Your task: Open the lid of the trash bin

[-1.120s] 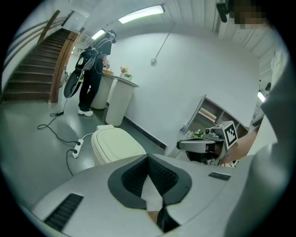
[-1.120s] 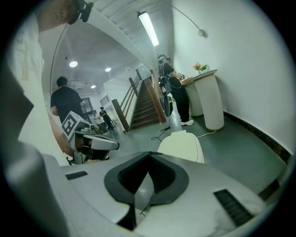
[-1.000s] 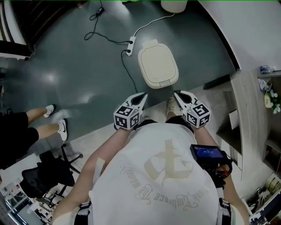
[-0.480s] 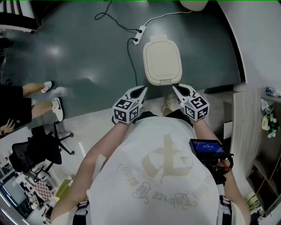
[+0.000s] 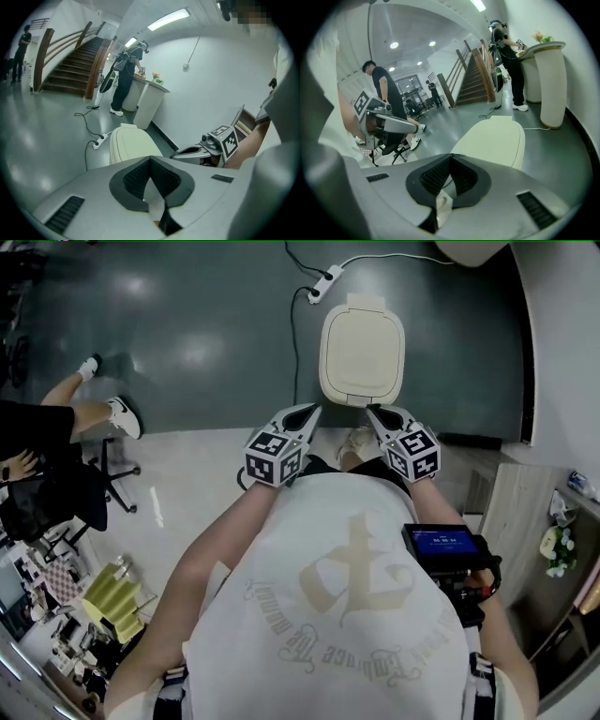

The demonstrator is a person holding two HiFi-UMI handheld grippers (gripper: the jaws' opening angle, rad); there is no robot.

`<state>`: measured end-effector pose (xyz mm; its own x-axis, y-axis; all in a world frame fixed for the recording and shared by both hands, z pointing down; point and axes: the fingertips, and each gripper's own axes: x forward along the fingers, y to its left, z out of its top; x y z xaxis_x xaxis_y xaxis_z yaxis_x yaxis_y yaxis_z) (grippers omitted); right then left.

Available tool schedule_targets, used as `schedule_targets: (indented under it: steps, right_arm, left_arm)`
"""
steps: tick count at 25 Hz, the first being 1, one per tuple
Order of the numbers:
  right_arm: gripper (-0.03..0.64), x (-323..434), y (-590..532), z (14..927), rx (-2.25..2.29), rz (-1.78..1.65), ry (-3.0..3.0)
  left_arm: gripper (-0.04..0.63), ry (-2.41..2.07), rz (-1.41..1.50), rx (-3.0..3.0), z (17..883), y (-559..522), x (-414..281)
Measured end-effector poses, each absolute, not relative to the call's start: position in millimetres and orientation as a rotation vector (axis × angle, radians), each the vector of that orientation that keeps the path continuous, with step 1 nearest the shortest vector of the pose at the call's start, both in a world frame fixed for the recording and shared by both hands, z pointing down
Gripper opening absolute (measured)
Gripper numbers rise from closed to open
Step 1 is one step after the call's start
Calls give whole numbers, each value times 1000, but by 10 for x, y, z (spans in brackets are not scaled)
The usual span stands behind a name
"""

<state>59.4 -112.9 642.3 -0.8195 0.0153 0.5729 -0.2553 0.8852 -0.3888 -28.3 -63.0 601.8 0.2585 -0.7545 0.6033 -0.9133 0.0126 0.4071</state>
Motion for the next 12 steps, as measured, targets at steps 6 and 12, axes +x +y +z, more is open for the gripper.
schedule_targets:
  steps: [6,12]
  right_arm:
    - [6,544,-1060,6722,68,519,-2369]
    - [6,461,-1076,6939,44,410,-2278]
  left_arm:
    - [14,-1594,232,1701,6041,-547,-299]
    - [14,-1631,202,1629,6079,-381,-382]
